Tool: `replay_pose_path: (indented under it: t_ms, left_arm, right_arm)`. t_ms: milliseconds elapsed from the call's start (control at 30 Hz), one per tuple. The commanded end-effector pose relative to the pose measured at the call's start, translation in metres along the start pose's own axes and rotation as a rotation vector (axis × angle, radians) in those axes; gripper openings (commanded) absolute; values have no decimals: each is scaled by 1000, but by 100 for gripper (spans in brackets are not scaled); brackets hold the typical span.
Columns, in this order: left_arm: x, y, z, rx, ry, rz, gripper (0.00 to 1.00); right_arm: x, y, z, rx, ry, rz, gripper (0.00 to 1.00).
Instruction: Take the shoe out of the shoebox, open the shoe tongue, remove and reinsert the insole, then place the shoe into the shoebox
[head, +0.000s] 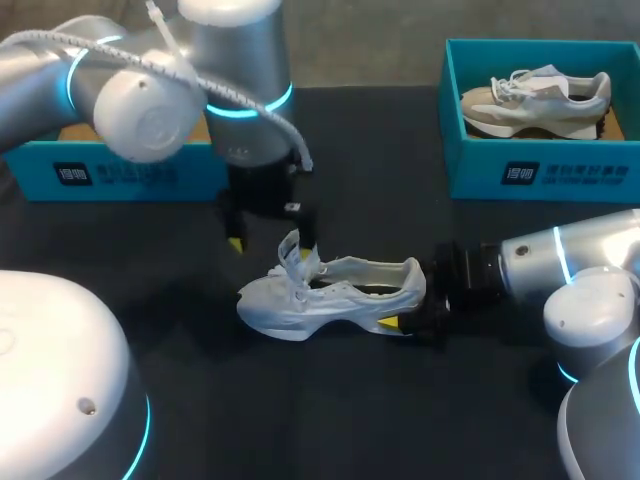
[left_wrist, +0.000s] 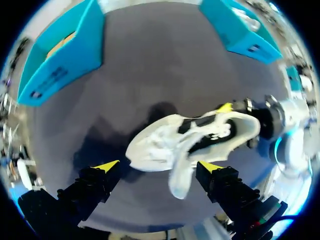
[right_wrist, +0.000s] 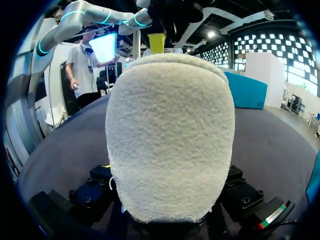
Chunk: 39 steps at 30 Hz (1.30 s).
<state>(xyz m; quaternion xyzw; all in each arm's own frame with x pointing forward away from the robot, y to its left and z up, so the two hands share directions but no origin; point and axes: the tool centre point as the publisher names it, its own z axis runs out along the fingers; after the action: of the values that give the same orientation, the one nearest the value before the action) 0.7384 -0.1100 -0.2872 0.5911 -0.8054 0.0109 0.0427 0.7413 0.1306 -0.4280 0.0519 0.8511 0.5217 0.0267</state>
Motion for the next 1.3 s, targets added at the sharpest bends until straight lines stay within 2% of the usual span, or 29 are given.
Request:
replay_pose_path:
  t_ms: [33,67,167,600,667,800,833,867,900,933,967,1067,1300]
  left_arm:
    - [10,-10,-11,-33,70,482,100]
    - [17,-13,-17,-50,78,639,100]
    - [32,-14,-28,-83,58,869,100]
    - [32,-14,-28,-83,58,869,100]
    - [47,-20,-25,-45,90,904,100]
    - [70,-28,-22,-5,74,975,100]
    - [74,-30,-23,-3,78,982,86]
    - [79,-32,-23,-2,76,1010,45]
    - [82,-33,-23,-4,73,1015,32]
    - [85,-34,-22,-7,65,1014,7]
    - [88,-35,-21,-16,60,1036,0]
    - [93,-37,-18,-14,60,1052,0]
    - [104,-36,11,-32,96,1116,0]
  right_arm:
    - [0,0,0,3,0,1,0]
    - [0,0,0,3,0,1,0]
    - [0,0,0,3,0,1,0]
    - [0,0,0,3,0,1,0]
    - [0,0,0,3,0,1,0]
    - [0,0,0,3,0,1,0]
    - [0,0,0,3,0,1,0]
    - [0,0,0,3,0,1,0]
    - [0,0,0,3,0,1,0]
    - [0,0,0,3,0,1,0]
    - [0,0,0,3,0,1,0]
    - [0,0,0,3,0,1,0]
    - [0,0,0,3,0,1,0]
